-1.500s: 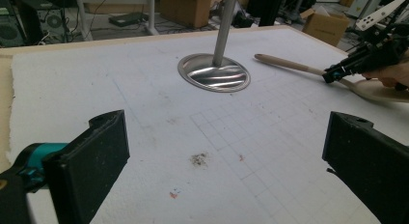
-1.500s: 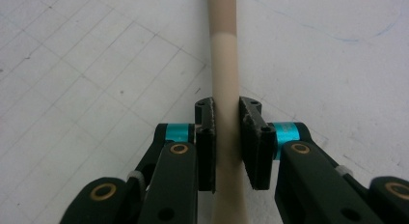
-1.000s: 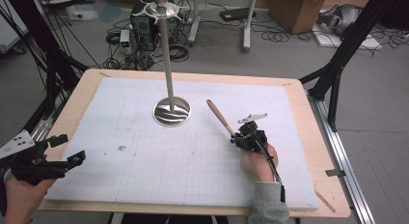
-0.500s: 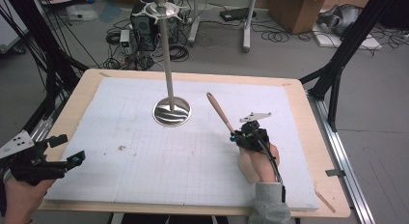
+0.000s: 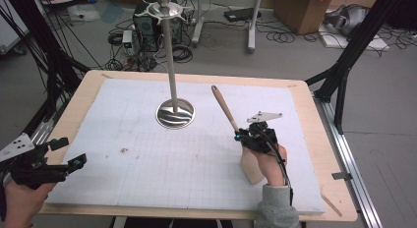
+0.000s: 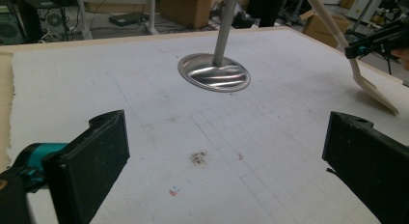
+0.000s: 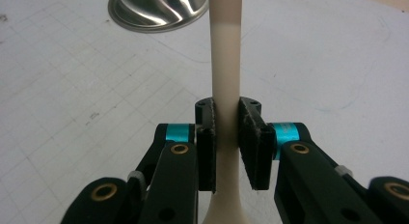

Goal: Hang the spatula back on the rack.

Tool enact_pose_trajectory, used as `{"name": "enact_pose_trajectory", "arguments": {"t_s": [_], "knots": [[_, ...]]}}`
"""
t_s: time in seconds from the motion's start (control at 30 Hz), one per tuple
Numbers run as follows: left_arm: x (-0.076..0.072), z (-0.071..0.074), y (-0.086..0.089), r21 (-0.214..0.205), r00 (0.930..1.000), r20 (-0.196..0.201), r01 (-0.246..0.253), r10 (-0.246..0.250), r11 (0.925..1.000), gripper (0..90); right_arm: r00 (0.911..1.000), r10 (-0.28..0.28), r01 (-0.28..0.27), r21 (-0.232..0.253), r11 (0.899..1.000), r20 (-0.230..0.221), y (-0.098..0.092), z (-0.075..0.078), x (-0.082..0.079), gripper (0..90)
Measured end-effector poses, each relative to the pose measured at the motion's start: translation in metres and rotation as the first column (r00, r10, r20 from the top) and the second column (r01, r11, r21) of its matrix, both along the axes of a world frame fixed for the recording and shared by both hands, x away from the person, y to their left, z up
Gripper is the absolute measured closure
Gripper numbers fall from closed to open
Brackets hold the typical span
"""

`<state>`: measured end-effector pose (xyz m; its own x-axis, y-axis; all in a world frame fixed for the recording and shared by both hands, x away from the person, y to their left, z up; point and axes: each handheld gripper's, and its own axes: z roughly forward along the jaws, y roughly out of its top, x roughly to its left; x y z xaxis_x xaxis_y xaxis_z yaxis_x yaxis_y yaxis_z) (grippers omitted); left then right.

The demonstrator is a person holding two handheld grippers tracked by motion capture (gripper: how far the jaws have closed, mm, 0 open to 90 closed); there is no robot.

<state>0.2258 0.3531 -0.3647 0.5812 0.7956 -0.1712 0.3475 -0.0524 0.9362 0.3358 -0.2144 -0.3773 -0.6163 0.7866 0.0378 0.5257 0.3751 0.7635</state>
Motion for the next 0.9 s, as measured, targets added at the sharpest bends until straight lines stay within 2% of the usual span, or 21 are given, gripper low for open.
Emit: {"name": "enact_pose_trajectory", "arguments": {"t_s": [0.2,0.4,0.57,0.9], "knots": [[-0.001,0.001,0.0,-0.002,0.9999,0.011,-0.006,0.006,1.0,3.1,0.9997,0.002,-0.002,-0.003,1.0,0.025,-0.001,0.008,-0.001,78.6],[-0.002,0.002,0.003,-0.005,0.9999,0.011,-0.007,0.007,1.0,3.1,0.9991,0.018,-0.019,0.021,1.0,0.039,-0.001,0.017,-0.001,78.7],[-0.002,0.001,0.003,-0.007,0.9999,0.012,-0.006,0.007,1.0,3.0,0.9982,0.024,-0.026,0.044,0.999,0.054,0.0,0.028,-0.002,78.7],[-0.003,0.002,0.006,-0.014,0.9998,0.014,-0.011,0.011,0.9998,3.1,0.9951,0.038,-0.043,0.053,0.998,0.091,0.006,0.048,-0.002,78.7]]}}
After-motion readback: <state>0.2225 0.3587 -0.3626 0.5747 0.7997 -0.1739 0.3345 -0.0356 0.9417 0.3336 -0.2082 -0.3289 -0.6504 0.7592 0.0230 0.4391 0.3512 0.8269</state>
